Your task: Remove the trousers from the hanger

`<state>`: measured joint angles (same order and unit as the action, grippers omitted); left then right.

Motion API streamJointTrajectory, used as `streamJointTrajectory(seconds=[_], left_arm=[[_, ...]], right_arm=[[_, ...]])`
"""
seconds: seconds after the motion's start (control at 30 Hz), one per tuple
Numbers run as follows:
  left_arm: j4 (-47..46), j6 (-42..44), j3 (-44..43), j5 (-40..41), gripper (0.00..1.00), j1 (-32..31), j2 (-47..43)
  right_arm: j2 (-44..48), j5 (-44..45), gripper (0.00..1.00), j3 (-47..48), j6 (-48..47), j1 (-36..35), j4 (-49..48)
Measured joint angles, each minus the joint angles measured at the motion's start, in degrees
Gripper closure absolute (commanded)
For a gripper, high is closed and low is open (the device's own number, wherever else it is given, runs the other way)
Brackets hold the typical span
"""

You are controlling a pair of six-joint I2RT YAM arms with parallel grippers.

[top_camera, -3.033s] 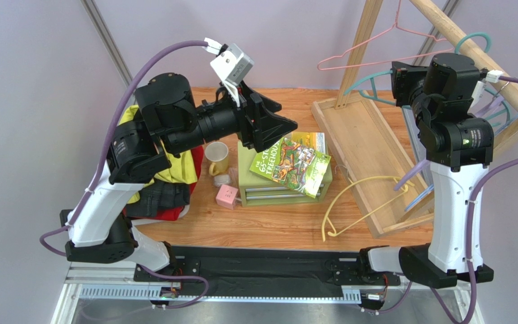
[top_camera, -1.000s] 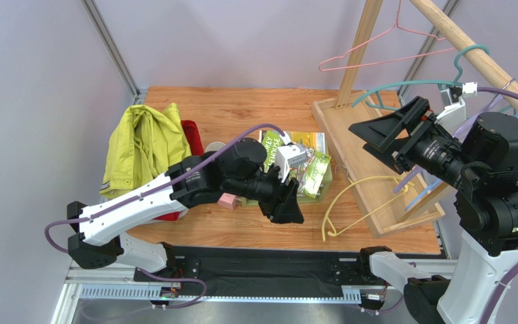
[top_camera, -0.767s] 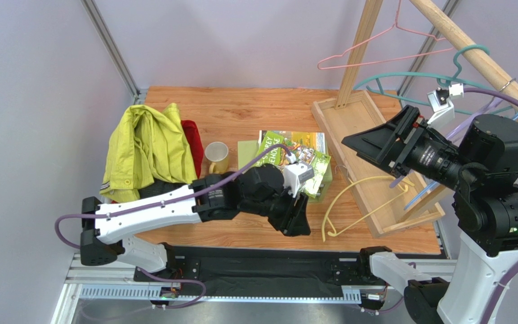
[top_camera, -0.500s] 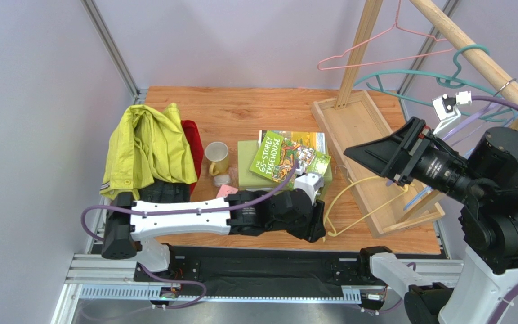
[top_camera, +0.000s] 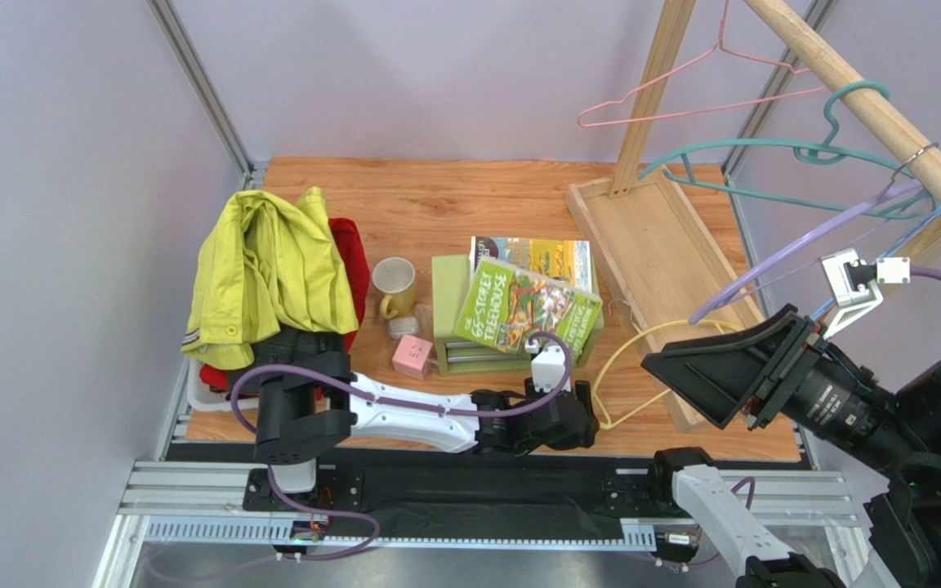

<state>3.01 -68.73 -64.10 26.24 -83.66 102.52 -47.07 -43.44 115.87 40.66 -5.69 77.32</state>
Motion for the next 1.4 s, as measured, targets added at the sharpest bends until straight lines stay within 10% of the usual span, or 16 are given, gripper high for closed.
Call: streamJointTrajectory(seconds=[0.67, 0.9, 1.4], left_arm=[[-11.32, 1.77, -0.11, -0.57, 0.55, -0.72, 3.06], [-9.99, 2.86, -1.07, -2.40, 1.00, 0.90, 4.15], [9.94, 12.52, -15.65, -3.67, 1.00, 1.77, 4.42]], right_arm=[[2.43, -1.31, 0.10, -0.17, 3.02, 0.00, -1.77], [2.40, -1.29, 0.10, 1.11, 3.48, 0.00, -2.21], [-1.51, 3.96, 0.09, 14.86, 7.93, 0.00, -3.26]])
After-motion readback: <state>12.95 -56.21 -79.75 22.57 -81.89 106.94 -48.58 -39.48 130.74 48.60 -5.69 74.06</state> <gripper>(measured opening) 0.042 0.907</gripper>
